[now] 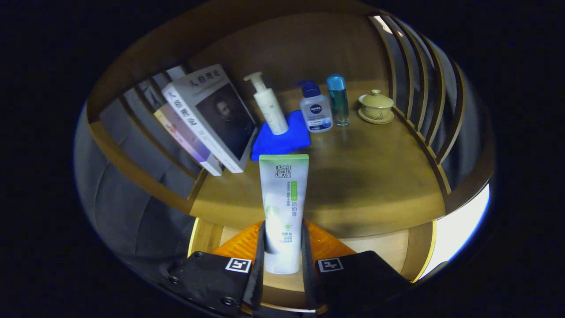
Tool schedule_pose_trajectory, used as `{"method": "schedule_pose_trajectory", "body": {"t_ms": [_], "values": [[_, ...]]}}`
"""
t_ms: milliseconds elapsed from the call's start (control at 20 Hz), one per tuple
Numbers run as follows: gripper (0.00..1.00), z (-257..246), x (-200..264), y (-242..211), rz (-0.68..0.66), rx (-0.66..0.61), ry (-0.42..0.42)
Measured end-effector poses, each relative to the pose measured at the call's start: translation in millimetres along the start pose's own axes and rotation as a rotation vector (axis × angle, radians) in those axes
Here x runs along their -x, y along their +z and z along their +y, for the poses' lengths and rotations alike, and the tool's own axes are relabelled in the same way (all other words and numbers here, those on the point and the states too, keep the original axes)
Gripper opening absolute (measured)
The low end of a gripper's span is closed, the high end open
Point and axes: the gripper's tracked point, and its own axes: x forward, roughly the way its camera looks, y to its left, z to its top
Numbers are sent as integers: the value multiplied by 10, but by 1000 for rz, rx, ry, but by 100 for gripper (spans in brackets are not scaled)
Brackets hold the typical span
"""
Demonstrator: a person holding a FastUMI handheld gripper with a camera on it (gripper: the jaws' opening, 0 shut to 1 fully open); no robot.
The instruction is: Pull open the drawer, take out the items inside it, and place them on the countertop above the cabinet.
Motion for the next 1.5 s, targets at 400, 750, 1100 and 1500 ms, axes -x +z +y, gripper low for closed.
{"method": "schedule_pose_trajectory", "body": {"t_ms": [400,750,1100,1500], "values": [[40,-199,-515,190,35,-64,-75],[45,-229,-669,180,44,-109,-78],[88,-59,-576,207,-41,-161,-21],[98,24,199,213,-363,10,-77]]}}
